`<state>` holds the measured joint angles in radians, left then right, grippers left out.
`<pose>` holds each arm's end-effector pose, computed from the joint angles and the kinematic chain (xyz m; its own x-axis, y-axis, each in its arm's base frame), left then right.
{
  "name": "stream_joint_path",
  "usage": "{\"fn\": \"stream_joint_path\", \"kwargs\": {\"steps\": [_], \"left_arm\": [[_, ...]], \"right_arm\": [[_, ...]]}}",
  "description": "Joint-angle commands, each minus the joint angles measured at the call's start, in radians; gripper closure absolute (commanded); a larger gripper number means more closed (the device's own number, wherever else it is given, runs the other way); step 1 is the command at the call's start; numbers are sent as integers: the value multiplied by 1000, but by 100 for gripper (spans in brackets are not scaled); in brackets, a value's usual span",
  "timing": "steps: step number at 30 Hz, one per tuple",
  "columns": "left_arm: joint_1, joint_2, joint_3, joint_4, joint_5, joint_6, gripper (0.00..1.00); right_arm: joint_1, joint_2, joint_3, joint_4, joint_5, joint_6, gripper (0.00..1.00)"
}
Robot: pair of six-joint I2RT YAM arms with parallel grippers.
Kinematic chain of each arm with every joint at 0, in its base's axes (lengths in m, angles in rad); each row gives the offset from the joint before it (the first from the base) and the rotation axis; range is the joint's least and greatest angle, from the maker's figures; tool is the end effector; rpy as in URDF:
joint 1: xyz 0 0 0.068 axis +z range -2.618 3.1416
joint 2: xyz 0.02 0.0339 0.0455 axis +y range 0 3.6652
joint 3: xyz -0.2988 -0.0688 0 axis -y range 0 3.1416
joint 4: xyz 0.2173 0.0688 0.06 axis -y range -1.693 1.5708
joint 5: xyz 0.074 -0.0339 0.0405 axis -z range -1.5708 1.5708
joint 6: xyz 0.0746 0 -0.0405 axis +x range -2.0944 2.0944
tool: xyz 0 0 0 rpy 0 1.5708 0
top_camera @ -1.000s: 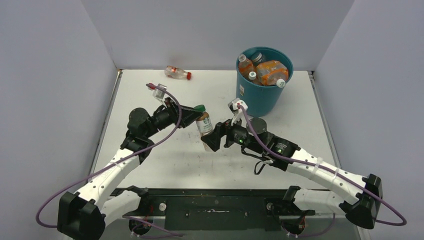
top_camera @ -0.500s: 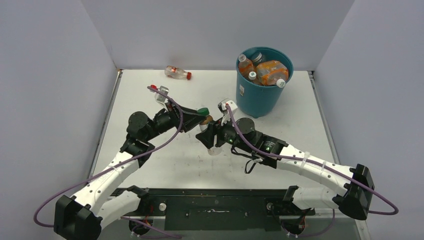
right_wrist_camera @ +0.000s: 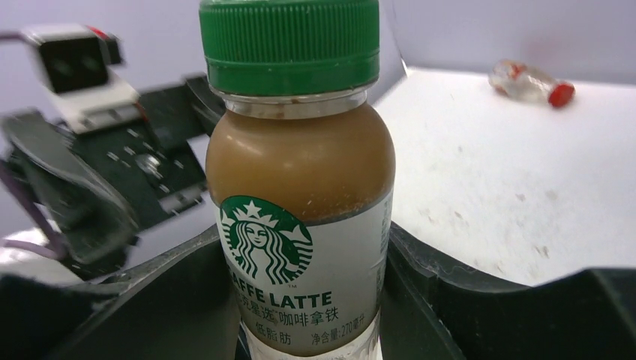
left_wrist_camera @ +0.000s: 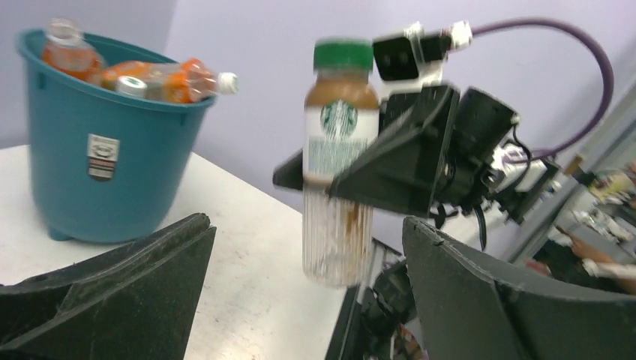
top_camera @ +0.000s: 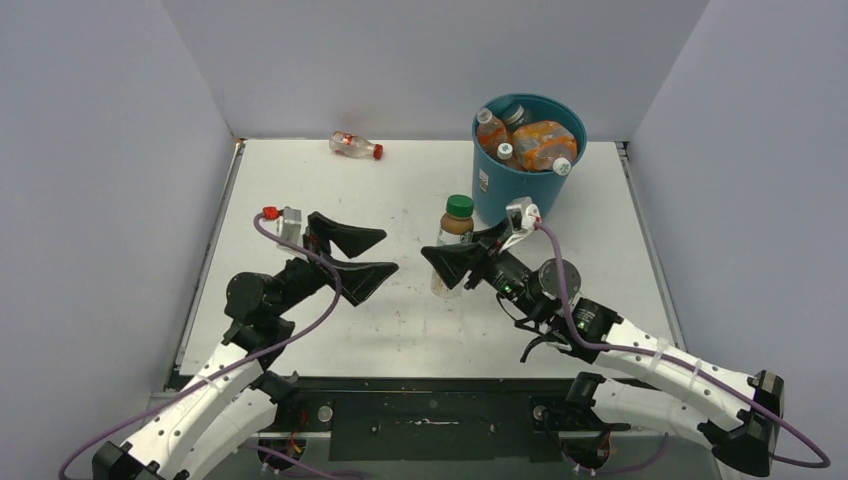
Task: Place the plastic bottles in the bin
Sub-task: Place the plastic bottle in the trash bin.
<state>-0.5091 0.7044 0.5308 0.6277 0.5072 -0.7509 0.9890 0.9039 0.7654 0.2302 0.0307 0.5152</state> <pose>0.1062 -0.1008 0.3896 -0.2707 -0.5319 -0.8024 0.8514 0.2566 -0.4574 0.1155 0.1714 0.3913 -0.3594 0.3498 -0.8652 -0.7369 0.4625 0.4931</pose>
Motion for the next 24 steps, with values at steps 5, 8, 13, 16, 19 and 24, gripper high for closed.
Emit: {"fn": "stream_joint_path", "kwargs": {"steps": [5, 8, 13, 16, 19, 24], "left_arm": [[-101, 122, 14, 187, 225, 21, 4], [-101, 92, -18, 246, 209, -4, 4], [-103, 61, -43, 267, 201, -12, 4], [-105, 74, -54, 291, 220, -34, 4], [-114, 103, -49, 302, 248, -48, 4], [-130, 130, -31, 248, 257, -21, 6]], "right_arm": [[3, 38, -44, 400, -125, 112, 55], [6, 66, -45, 439, -153, 127, 55], [36, 98, -38, 449, -160, 105, 54], [67, 113, -38, 456, -143, 81, 54], [77, 129, -42, 484, -140, 86, 54], [86, 158, -24, 502, -168, 105, 54]]}}
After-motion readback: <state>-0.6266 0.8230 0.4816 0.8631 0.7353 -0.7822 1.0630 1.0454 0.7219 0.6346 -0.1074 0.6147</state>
